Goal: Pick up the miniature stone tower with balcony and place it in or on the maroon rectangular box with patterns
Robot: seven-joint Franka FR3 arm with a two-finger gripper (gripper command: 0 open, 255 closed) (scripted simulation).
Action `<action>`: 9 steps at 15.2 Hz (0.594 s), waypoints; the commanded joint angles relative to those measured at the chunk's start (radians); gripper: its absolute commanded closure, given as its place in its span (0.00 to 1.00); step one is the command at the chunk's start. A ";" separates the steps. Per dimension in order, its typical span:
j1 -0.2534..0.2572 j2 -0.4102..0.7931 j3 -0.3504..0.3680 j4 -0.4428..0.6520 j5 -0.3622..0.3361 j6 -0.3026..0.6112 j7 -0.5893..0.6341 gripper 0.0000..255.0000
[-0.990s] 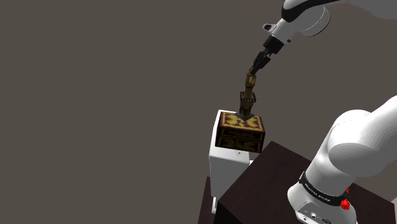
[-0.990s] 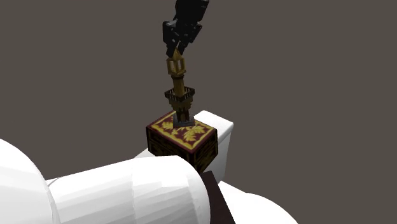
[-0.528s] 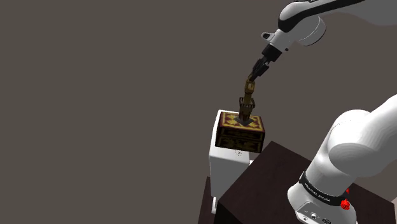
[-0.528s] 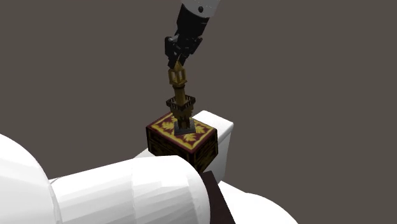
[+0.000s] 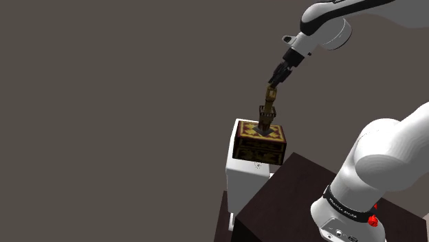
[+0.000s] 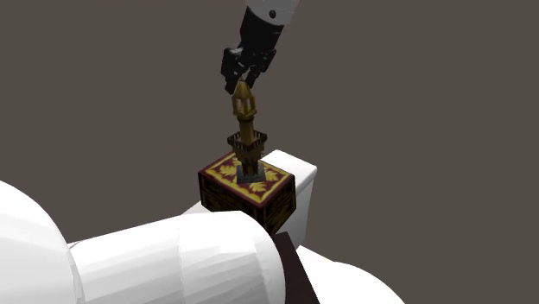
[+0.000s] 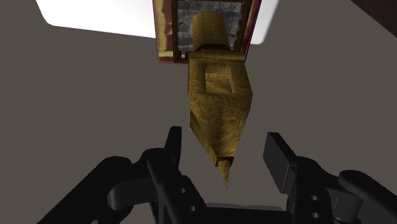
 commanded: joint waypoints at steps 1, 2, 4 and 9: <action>0.000 0.000 0.000 0.000 0.000 0.000 0.000 0.00; 0.000 0.000 0.000 0.000 0.000 0.000 0.000 0.00; 0.000 0.000 0.000 0.000 0.000 0.000 0.000 0.00; -0.029 -0.046 0.002 0.084 -0.037 -0.129 0.023 0.00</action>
